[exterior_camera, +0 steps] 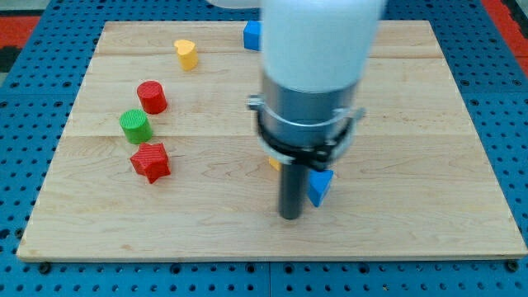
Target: Push the blue triangle right side of the red star
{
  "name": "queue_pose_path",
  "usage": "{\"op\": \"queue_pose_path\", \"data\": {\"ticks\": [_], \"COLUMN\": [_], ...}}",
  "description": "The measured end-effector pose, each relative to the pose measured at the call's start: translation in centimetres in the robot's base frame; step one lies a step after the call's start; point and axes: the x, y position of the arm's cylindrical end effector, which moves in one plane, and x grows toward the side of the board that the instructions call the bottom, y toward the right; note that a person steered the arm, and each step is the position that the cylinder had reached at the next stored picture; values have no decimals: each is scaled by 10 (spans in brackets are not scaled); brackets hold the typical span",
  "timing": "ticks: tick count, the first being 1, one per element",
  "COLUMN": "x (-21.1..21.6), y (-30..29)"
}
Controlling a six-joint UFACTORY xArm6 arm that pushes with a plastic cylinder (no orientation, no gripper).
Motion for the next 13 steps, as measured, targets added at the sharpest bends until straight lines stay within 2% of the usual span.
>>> {"op": "queue_pose_path", "data": {"ticks": [1, 2, 3, 4, 5, 7, 9, 10, 11, 12, 13], "x": [36, 29, 3, -28, -26, -39, -57, -55, -42, -92, -181], "y": [33, 114, 104, -1, -18, 75, -70, -51, 8, 143, 196]}}
